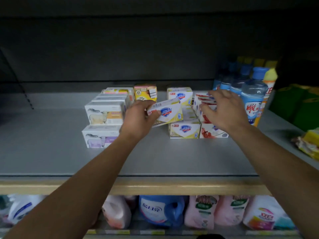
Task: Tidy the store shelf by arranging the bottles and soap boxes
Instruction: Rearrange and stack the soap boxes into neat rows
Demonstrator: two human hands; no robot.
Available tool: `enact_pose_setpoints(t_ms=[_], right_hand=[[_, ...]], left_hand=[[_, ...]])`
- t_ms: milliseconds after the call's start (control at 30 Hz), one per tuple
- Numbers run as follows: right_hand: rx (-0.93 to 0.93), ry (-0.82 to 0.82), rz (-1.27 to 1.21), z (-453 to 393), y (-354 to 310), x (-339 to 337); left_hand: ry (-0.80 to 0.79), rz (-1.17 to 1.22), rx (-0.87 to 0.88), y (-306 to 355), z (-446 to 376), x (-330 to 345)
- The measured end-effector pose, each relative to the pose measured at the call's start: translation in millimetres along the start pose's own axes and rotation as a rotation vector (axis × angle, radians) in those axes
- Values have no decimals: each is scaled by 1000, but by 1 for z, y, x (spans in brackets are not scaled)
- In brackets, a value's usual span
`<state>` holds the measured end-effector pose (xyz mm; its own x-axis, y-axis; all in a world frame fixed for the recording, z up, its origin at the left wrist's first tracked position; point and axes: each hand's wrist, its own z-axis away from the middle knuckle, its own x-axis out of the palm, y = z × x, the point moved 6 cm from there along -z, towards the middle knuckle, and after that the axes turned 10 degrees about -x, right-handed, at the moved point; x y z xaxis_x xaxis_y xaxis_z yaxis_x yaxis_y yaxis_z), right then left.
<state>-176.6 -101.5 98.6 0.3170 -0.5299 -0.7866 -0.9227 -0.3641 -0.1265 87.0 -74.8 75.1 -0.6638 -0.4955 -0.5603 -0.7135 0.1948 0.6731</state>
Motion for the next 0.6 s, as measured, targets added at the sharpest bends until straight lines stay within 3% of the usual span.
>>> enact_pose_setpoints(t_ms=[133, 267, 600], right_hand=[[-43, -185, 140, -9, 17, 26], [-44, -152, 171, -4, 20, 36], [-51, -114, 142, -1, 20, 36]], left_hand=[[9, -81, 33, 16, -42, 34], [-58, -160, 93, 22, -64, 78], [41, -343, 114, 23, -93, 111]])
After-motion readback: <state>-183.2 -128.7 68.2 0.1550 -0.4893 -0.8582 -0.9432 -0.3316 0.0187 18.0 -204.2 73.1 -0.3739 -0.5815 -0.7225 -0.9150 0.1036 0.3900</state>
